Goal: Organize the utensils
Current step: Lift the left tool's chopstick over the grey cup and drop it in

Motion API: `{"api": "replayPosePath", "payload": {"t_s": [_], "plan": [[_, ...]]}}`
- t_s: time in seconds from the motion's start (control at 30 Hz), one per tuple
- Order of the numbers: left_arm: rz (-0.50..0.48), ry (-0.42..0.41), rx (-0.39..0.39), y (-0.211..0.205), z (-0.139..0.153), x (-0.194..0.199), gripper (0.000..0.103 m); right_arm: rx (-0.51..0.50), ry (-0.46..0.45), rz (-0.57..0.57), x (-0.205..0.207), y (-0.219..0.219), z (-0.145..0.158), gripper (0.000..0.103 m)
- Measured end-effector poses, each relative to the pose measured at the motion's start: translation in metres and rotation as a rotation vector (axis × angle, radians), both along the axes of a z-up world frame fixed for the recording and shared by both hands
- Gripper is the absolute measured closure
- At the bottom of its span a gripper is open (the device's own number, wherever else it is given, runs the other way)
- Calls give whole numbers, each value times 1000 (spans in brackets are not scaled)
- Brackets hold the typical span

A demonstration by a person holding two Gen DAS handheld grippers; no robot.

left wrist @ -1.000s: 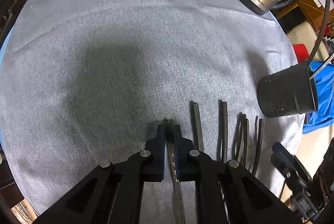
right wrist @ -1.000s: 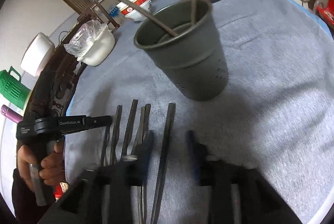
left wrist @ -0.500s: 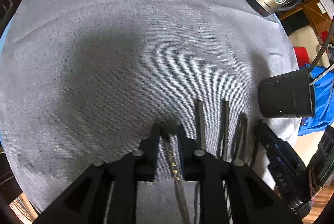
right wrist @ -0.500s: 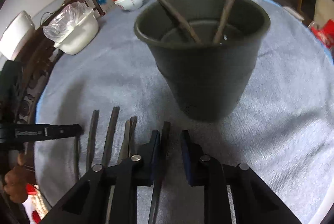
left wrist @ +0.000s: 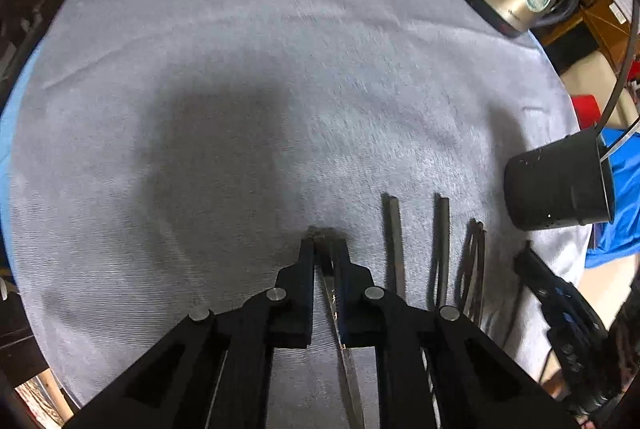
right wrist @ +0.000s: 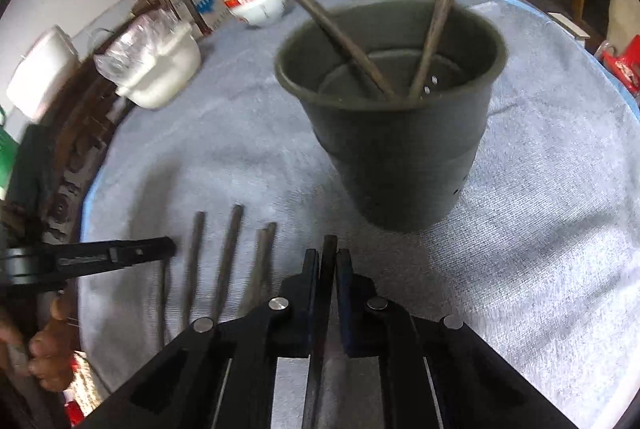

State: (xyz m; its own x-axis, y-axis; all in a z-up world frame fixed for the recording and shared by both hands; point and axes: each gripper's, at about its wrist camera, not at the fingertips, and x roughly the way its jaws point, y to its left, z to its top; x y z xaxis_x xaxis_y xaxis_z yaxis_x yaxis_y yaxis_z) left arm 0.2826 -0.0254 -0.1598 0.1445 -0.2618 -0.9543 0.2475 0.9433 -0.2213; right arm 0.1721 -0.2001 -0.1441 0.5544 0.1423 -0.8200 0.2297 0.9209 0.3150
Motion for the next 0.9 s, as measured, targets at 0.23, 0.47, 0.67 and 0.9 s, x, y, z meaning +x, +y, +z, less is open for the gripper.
{"api": "replayPosePath", "payload": {"t_s": [0.23, 0.47, 0.67, 0.9], "plan": [[9, -144, -42, 10, 57, -25, 96, 32, -157, 1, -32, -7, 51, 95], [-1, -308, -91, 15, 123, -60, 97, 60, -303, -15, -54, -13, 97, 95], [-4, -390, -130, 6, 155, -85, 97, 45, -399, -6, -75, -4, 124, 95], [-12, -474, -166, 7, 190, -111, 97, 50, -472, -3, -89, 0, 143, 95]]}}
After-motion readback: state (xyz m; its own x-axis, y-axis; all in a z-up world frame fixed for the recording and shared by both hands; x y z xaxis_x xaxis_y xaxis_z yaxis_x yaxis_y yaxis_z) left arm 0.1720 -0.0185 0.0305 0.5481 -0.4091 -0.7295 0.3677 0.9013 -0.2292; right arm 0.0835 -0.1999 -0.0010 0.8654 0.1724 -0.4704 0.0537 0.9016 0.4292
